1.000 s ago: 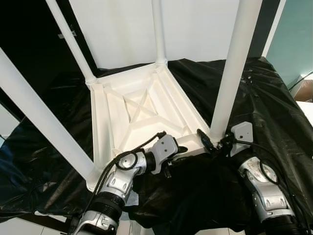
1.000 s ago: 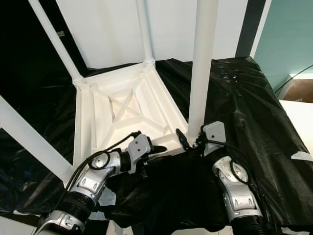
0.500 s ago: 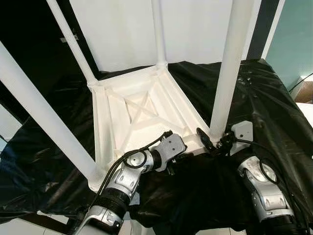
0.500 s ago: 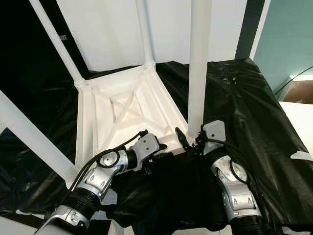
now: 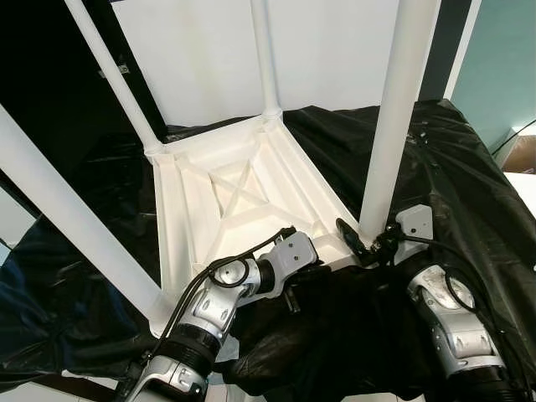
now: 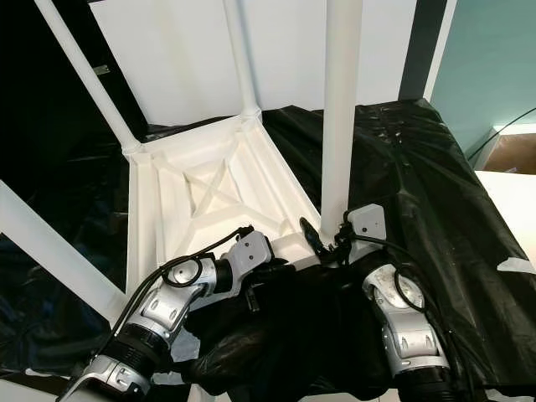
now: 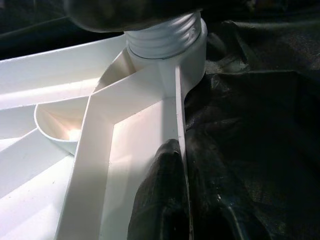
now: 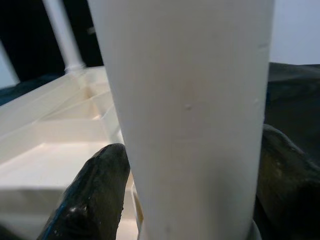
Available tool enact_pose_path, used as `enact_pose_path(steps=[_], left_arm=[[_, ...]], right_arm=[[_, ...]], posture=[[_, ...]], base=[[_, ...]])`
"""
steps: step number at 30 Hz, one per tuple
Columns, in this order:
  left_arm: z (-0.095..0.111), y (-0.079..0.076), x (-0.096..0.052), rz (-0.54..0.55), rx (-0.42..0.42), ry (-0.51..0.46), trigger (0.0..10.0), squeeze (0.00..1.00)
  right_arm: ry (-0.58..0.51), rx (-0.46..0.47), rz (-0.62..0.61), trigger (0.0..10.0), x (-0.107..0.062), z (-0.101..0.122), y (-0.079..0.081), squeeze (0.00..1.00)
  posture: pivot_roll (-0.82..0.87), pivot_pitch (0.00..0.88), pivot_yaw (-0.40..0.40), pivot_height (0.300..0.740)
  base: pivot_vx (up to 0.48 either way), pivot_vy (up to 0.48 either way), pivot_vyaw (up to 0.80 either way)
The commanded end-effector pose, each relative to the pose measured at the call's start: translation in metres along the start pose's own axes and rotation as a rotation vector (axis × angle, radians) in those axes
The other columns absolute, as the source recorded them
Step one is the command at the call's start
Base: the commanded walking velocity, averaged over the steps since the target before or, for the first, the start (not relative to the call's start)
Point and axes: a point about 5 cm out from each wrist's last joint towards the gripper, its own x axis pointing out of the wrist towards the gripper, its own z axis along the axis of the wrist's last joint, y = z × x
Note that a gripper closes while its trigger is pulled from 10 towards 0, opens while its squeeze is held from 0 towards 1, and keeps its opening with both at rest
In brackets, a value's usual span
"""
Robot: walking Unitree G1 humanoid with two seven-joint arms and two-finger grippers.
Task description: Building children table
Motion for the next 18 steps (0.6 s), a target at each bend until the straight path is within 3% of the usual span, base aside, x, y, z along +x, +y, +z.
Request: enact_pose_path(steps=[1, 3, 4, 6, 12, 13, 14, 15, 18], left_arm=[[-0.035, -0.015, -0.009, -0.100, -0.093, 0.137, 0.0, 0.12], [-0.040, -0.016, -0.014, -0.123, -0.092, 0.157, 0.2, 0.12], [-0.040, -0.016, -0.014, -0.123, -0.092, 0.157, 0.2, 0.12], [-0.041, -0.017, -0.018, -0.143, -0.097, 0.169, 0.0, 0.12], [-0.041, -0.017, -0.022, -0.150, -0.110, 0.176, 0.0, 0.13], [-0.042, -0.017, -0.023, -0.151, -0.112, 0.177, 0.0, 0.12], [-0.042, -0.017, -0.023, -0.151, -0.112, 0.177, 0.0, 0.12], [-0.042, -0.018, -0.024, -0.153, -0.113, 0.178, 0.0, 0.12], [-0.044, -0.019, -0.026, -0.151, -0.118, 0.182, 0.0, 0.13]], right_arm=[[-0.009, -0.004, 0.093, 10.0, 0.003, 0.005, 0.005, 0.00], [0.013, -0.042, 0.268, 10.0, -0.002, 0.008, 0.007, 0.00], [0.013, -0.042, 0.268, 10.0, -0.002, 0.008, 0.007, 0.00], [0.044, -0.089, 0.382, 10.0, -0.004, 0.010, 0.005, 0.00], [0.080, -0.142, 0.453, 9.8, -0.005, 0.012, -0.005, 0.00], [0.090, -0.146, 0.463, 7.5, -0.004, 0.013, -0.009, 0.00], [0.090, -0.146, 0.463, 7.5, -0.004, 0.013, -0.009, 0.00], [0.117, -0.140, 0.472, 0.0, -0.004, 0.010, -0.013, 0.00], [0.200, -0.104, 0.447, 0.0, -0.004, -0.001, -0.025, 0.00]], posture=[[-0.10, 0.000, 0.127, 0.740], [-0.10, 0.000, 0.127, 0.740], [-0.10, 0.000, 0.127, 0.740], [-0.10, 0.000, 0.126, 0.740], [-0.09, 0.000, 0.121, 0.740], [-0.09, 0.000, 0.120, 0.740], [-0.09, 0.000, 0.120, 0.740], [-0.09, 0.000, 0.119, 0.740], [-0.08, 0.000, 0.115, 0.740]], base=[[0.000, 0.000, 0.00], [0.000, 0.000, 0.00], [0.000, 0.000, 0.00], [0.000, 0.000, 0.00], [0.000, 0.000, 0.00], [0.000, 0.000, 0.00], [0.000, 0.000, 0.00], [0.000, 0.000, 0.00], [0.000, 0.000, 0.00]])
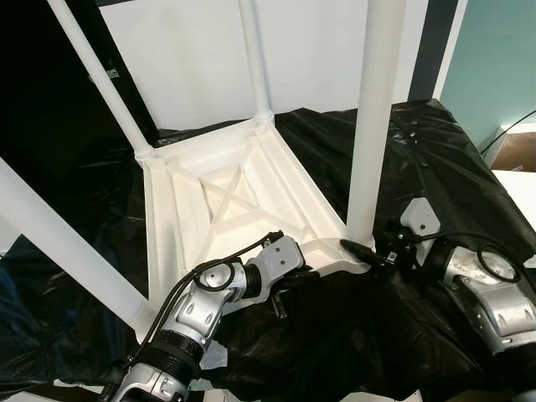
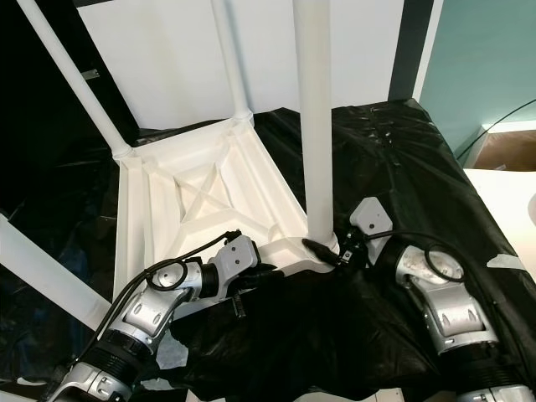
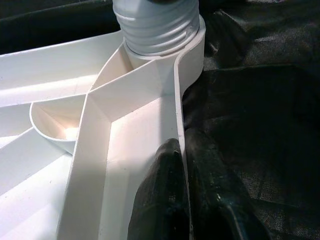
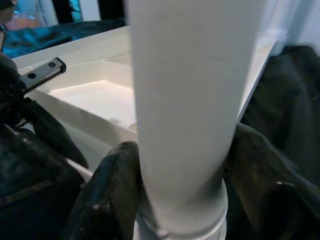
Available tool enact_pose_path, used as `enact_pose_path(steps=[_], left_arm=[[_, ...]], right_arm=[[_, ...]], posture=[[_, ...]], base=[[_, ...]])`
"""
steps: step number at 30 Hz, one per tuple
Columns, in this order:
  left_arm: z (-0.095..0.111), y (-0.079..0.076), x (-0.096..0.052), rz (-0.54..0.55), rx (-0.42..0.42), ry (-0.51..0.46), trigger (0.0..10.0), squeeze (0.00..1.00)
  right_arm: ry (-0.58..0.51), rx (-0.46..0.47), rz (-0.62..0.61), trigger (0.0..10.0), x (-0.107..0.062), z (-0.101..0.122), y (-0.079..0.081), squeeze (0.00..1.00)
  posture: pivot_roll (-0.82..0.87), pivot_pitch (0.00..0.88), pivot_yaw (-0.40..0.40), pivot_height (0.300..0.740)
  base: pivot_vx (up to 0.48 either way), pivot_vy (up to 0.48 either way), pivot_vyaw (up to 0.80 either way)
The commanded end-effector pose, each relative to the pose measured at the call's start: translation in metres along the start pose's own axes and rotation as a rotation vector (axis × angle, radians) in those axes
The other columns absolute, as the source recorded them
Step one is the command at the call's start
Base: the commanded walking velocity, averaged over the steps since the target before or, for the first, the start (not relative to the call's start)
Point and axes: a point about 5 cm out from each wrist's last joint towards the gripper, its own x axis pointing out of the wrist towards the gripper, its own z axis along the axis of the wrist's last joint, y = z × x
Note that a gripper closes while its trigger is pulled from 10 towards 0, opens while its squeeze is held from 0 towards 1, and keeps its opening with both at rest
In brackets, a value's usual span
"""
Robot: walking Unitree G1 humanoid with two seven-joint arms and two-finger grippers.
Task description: Building children table
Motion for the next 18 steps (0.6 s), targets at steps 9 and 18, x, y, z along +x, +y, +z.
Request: enact_pose_path(steps=[9, 18], left_arm=[[-0.036, -0.016, -0.010, -0.074, -0.122, 0.143, 0.0, 0.13], [-0.036, -0.015, -0.012, -0.061, -0.134, 0.144, 0.0, 0.13]], right_arm=[[0.006, 0.205, -0.158, 0.0, 0.018, -0.023, 0.040, 0.00], [-0.164, 0.256, -0.507, 0.0, 0.022, -0.012, 0.057, 0.00]], posture=[[-0.06, 0.000, 0.115, 0.740], [-0.04, 0.000, 0.109, 0.740]], base=[[0.000, 0.000, 0.00], [0.000, 0.000, 0.00]])
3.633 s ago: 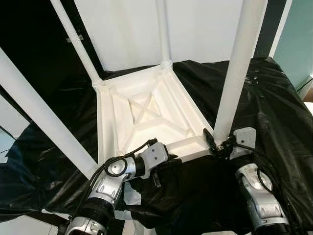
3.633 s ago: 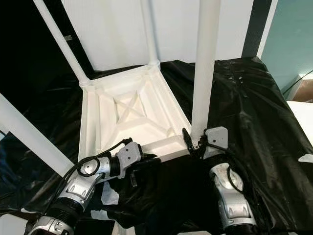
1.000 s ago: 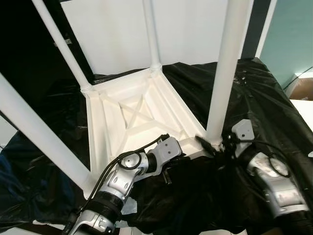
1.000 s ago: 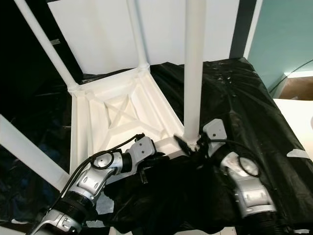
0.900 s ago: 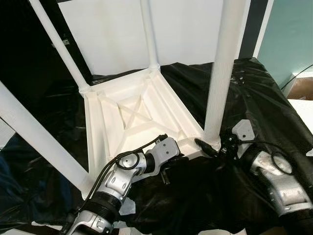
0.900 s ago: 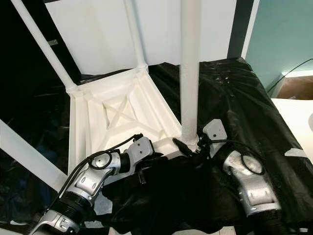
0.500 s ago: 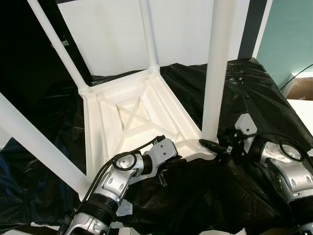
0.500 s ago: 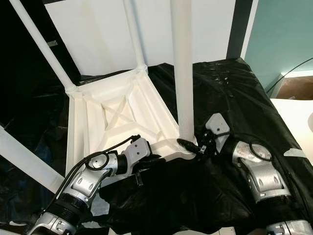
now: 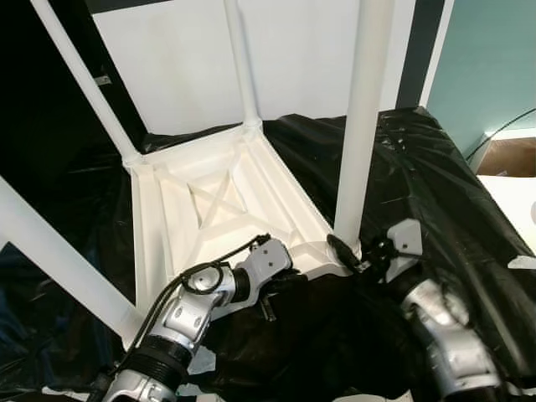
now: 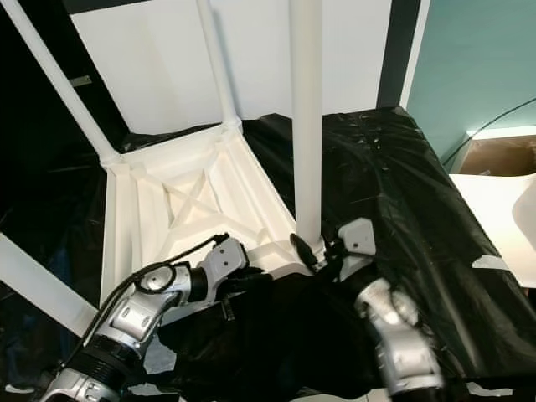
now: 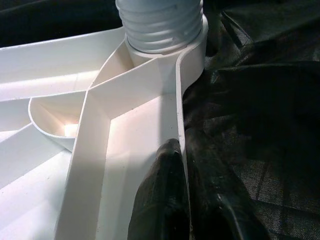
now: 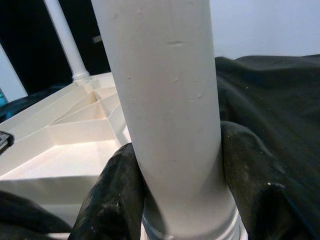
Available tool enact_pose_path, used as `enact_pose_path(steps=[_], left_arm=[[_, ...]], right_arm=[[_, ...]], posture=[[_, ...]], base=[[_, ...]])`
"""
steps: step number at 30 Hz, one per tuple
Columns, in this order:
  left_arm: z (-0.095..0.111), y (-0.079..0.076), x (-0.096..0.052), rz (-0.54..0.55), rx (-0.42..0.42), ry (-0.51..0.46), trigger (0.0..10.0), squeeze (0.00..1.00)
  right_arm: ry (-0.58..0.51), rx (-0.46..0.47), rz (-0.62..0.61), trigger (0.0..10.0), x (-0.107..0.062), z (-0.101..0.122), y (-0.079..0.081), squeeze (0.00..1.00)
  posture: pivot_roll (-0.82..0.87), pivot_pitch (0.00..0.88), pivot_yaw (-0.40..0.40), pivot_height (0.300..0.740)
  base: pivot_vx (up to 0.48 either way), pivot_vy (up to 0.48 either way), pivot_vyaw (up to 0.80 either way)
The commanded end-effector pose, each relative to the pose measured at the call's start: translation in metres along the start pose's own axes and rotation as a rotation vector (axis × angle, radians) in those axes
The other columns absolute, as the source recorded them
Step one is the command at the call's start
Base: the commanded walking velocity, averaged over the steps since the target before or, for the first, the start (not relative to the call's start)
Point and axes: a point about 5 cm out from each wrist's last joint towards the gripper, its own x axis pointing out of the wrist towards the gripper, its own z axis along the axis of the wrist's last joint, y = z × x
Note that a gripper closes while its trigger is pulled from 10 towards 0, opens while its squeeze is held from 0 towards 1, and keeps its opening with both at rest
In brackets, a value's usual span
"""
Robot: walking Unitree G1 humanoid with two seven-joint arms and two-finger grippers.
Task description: Building children table
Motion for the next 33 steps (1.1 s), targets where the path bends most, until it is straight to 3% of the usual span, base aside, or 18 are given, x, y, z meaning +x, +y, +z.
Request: enact_pose_path(steps=[1, 3, 4, 7, 8, 9, 10, 11, 12, 13, 23, 24, 25, 27, 28, 29, 30, 33], left_arm=[[-0.029, -0.014, -0.001, -0.072, -0.093, 0.116, 0.0, 0.13], [-0.030, -0.014, -0.002, -0.071, -0.096, 0.117, 0.0, 0.13], [-0.031, -0.014, -0.002, -0.069, -0.098, 0.120, 0.0, 0.13], [-0.032, -0.015, -0.003, -0.068, -0.102, 0.125, 0.0, 0.13], [-0.033, -0.015, -0.003, -0.063, -0.101, 0.131, 4.3, 0.13], [-0.033, -0.015, -0.003, -0.063, -0.101, 0.131, 4.3, 0.13], [-0.034, -0.015, -0.003, -0.057, -0.099, 0.137, 8.2, 0.13], [-0.034, -0.015, -0.003, -0.057, -0.099, 0.137, 8.2, 0.13], [-0.035, -0.015, -0.002, -0.054, -0.096, 0.143, 10.0, 0.13], [-0.035, -0.015, 0.000, -0.053, -0.092, 0.148, 10.0, 0.13], [-0.032, -0.010, 0.004, -0.030, -0.078, 0.150, 10.0, 0.13], [-0.032, -0.010, 0.004, -0.026, -0.080, 0.148, 10.0, 0.13], [-0.032, -0.010, 0.004, -0.024, -0.080, 0.148, 10.0, 0.13], [-0.032, -0.010, 0.004, -0.024, -0.080, 0.148, 10.0, 0.13], [-0.032, -0.010, 0.004, -0.022, -0.081, 0.147, 10.0, 0.13], [-0.032, -0.010, 0.004, -0.022, -0.081, 0.147, 10.0, 0.13], [-0.032, -0.011, 0.004, -0.020, -0.083, 0.147, 10.0, 0.13], [-0.032, -0.011, 0.004, -0.017, -0.086, 0.145, 10.0, 0.13]], right_arm=[[0.011, 0.012, -0.051, 0.0, 0.002, -0.003, 0.000, 0.00], [0.013, 0.011, -0.055, 0.0, 0.004, -0.002, -0.001, 0.00], [0.025, 0.001, -0.036, 10.0, 0.005, -0.002, 0.000, 0.00], [0.038, -0.012, 0.002, 10.0, 0.007, -0.001, 0.001, 0.00], [0.050, -0.012, 0.049, 10.0, 0.012, 0.000, -0.002, 1.00], [0.050, -0.012, 0.049, 10.0, 0.012, 0.000, -0.002, 1.00], [0.056, -0.023, 0.093, 10.0, 0.016, 0.001, -0.005, 1.00], [0.056, -0.023, 0.093, 10.0, 0.016, 0.001, -0.005, 1.00], [0.061, -0.051, 0.142, 10.0, 0.021, 0.004, -0.012, 1.00], [0.070, -0.081, 0.210, 10.0, 0.025, 0.006, -0.018, 0.00], [0.176, -0.222, 0.608, 10.0, 0.029, 0.009, -0.037, 0.00], [0.202, -0.252, 0.633, 9.2, 0.030, 0.009, -0.043, 0.00], [0.213, -0.263, 0.648, 5.6, 0.032, 0.010, -0.047, 0.00], [0.213, -0.263, 0.648, 5.6, 0.032, 0.010, -0.047, 0.00], [0.220, -0.267, 0.658, 2.2, 0.033, 0.011, -0.051, 0.00], [0.220, -0.267, 0.658, 2.2, 0.033, 0.011, -0.051, 0.00], [0.233, -0.272, 0.680, 0.0, 0.035, 0.012, -0.056, 0.00], [0.244, -0.268, 0.695, 0.0, 0.036, 0.014, -0.062, 0.00]], posture=[[-0.04, 0.000, 0.108, 0.740], [-0.04, 0.000, 0.108, 0.740], [-0.04, 0.000, 0.107, 0.740], [-0.04, 0.000, 0.105, 0.740], [-0.05, 0.000, 0.104, 0.740], [-0.05, 0.000, 0.104, 0.740], [-0.05, 0.000, 0.104, 0.740], [-0.05, 0.000, 0.104, 0.740], [-0.06, 0.000, 0.103, 0.740], [-0.06, 0.000, 0.102, 0.740], [-0.05, 0.000, 0.079, 0.740], [-0.05, 0.000, 0.075, 0.740], [-0.04, 0.000, 0.071, 0.740], [-0.04, 0.000, 0.071, 0.740], [-0.04, 0.000, 0.071, 0.740], [-0.04, 0.000, 0.071, 0.740], [-0.03, 0.000, 0.064, 0.740], [-0.03, 0.000, 0.061, 0.740]], base=[[0.000, 0.000, 0.00], [0.000, 0.000, 0.00], [0.000, 0.000, 0.00], [0.000, 0.000, 0.00], [0.000, 0.000, 0.00], [0.000, 0.000, 0.00], [0.000, 0.000, 0.00], [0.000, 0.000, 0.00], [0.000, 0.000, 0.00], [0.000, 0.000, 0.00], [0.000, 0.000, 0.00], [0.000, 0.000, 0.00], [0.000, 0.000, 0.00], [0.000, 0.000, 0.00], [0.000, 0.000, 0.00], [0.000, 0.000, 0.00], [0.000, 0.000, 0.00], [0.000, 0.000, 0.00]])
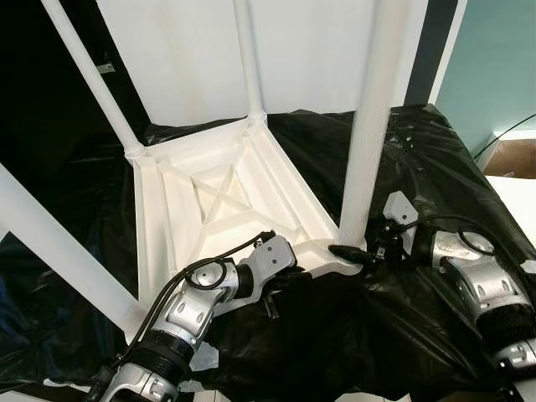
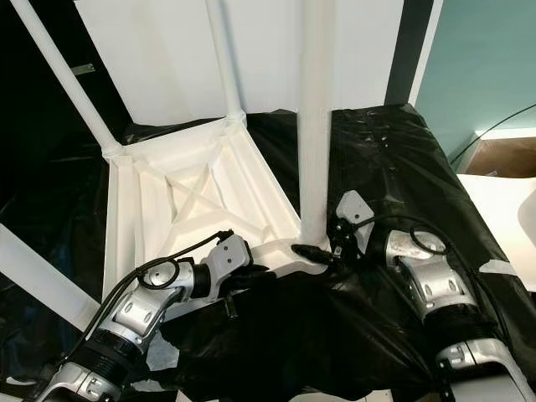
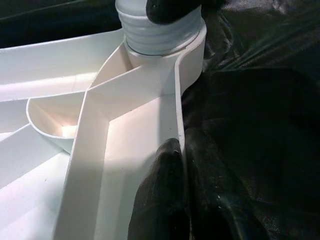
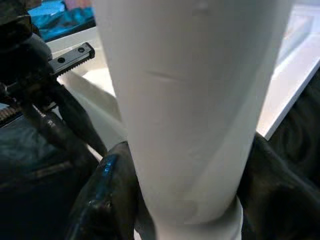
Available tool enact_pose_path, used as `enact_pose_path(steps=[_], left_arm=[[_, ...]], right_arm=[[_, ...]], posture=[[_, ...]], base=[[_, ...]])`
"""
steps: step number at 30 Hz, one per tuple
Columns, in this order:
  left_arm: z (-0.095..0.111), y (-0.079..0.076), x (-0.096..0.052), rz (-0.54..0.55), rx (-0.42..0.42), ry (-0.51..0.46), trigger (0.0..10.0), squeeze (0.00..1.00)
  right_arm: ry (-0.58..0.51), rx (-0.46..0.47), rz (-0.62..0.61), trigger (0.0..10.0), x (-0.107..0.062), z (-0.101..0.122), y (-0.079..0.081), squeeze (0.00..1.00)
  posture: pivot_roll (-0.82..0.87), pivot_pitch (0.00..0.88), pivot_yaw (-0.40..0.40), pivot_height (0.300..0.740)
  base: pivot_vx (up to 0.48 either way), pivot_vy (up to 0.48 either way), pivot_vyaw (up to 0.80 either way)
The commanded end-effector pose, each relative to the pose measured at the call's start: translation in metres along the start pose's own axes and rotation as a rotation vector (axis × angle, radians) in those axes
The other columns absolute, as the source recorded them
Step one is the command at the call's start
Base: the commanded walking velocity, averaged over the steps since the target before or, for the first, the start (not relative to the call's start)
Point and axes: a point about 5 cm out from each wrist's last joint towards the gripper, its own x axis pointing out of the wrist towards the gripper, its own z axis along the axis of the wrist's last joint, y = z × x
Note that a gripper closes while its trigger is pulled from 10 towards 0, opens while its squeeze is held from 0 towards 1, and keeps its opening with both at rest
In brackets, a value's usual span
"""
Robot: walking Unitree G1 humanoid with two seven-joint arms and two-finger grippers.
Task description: Building children table
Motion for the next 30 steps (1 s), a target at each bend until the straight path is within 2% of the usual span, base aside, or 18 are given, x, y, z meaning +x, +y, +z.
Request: enact_pose_path(steps=[1, 6, 8, 10, 12, 14, 16, 18, 20, 25, 26, 27, 28, 29, 30], left_arm=[[-0.037, -0.013, -0.001, -0.003, -0.104, 0.150, 10.0, 0.13], [-0.036, -0.014, 0.000, -0.003, -0.106, 0.146, 10.0, 0.13], [-0.035, -0.015, 0.002, -0.009, -0.108, 0.141, 10.0, 0.13], [-0.034, -0.015, 0.004, -0.013, -0.108, 0.139, 10.0, 0.13], [-0.034, -0.013, 0.002, -0.016, -0.104, 0.144, 10.0, 0.13], [-0.035, -0.011, -0.001, -0.009, -0.101, 0.153, 10.0, 0.13], [-0.036, -0.010, -0.003, -0.004, -0.099, 0.159, 10.0, 0.13], [-0.038, -0.009, -0.005, 0.006, -0.102, 0.167, 10.0, 0.13], [-0.038, -0.009, -0.005, 0.006, -0.102, 0.167, 10.0, 0.13], [-0.041, -0.009, -0.009, 0.023, -0.121, 0.165, 10.0, 0.14], [-0.042, -0.009, -0.009, 0.028, -0.125, 0.168, 10.0, 0.13], [-0.042, -0.009, -0.009, 0.028, -0.125, 0.168, 10.0, 0.13], [-0.043, -0.010, -0.009, 0.029, -0.131, 0.169, 10.0, 0.14], [-0.044, -0.011, -0.008, 0.025, -0.132, 0.171, 10.0, 0.14], [-0.044, -0.011, -0.008, 0.025, -0.132, 0.171, 10.0, 0.14]], right_arm=[[0.039, -0.030, 0.005, 0.0, -0.006, 0.000, -0.007, 0.00], [0.048, 0.010, 0.014, 0.0, -0.011, -0.007, -0.006, 0.00], [0.019, 0.094, -0.020, 0.0, -0.011, -0.018, 0.009, 0.00], [-0.016, 0.130, -0.071, 0.0, -0.007, -0.022, 0.020, 0.00], [-0.158, 0.179, -0.367, 0.0, 0.011, -0.018, 0.043, 0.00], [-0.236, 0.213, -0.566, 0.0, 0.015, -0.015, 0.062, 0.00], [-0.249, 0.219, -0.603, 0.0, 0.015, -0.015, 0.067, 0.00], [-0.256, 0.233, -0.724, 0.0, 0.009, -0.020, 0.065, 0.00], [-0.256, 0.233, -0.724, 0.0, 0.009, -0.020, 0.065, 0.00], [-0.230, 0.222, -0.813, 0.0, 0.002, -0.020, 0.061, 0.00], [-0.216, 0.222, -0.815, 3.5, 0.000, -0.020, 0.061, 0.00], [-0.216, 0.222, -0.815, 3.5, 0.000, -0.020, 0.061, 0.00], [-0.197, 0.207, -0.806, 10.0, 0.001, -0.019, 0.060, 0.00], [-0.217, 0.204, -0.769, 10.0, 0.001, -0.015, 0.056, 1.00], [-0.217, 0.204, -0.769, 10.0, 0.001, -0.015, 0.056, 1.00]], posture=[[-0.03, 0.000, 0.058, 0.740], [-0.03, 0.000, 0.058, 0.740], [-0.04, 0.000, 0.068, 0.740], [-0.04, 0.000, 0.068, 0.740], [-0.03, 0.000, 0.072, 0.740], [-0.02, 0.000, 0.074, 0.740], [-0.02, 0.000, 0.074, 0.740], [-0.01, 0.000, 0.069, 0.740], [-0.01, 0.000, 0.069, 0.740], [-0.01, 0.000, 0.059, 0.740], [-0.01, 0.000, 0.061, 0.740], [-0.01, 0.000, 0.061, 0.740], [-0.02, 0.000, 0.060, 0.740], [-0.02, 0.000, 0.060, 0.740], [-0.02, 0.000, 0.060, 0.740]], base=[[0.000, 0.000, 0.00], [0.000, 0.000, 0.00], [0.000, 0.000, 0.00], [0.000, 0.000, 0.00], [0.000, 0.000, 0.00], [0.000, 0.000, 0.00], [0.000, 0.000, 0.00], [0.000, 0.000, 0.00], [0.000, 0.000, 0.00], [0.000, 0.000, 0.00], [0.000, 0.000, 0.00], [0.000, 0.000, 0.00], [0.000, 0.000, 0.00], [0.000, 0.000, 0.00], [0.000, 0.000, 0.00]])
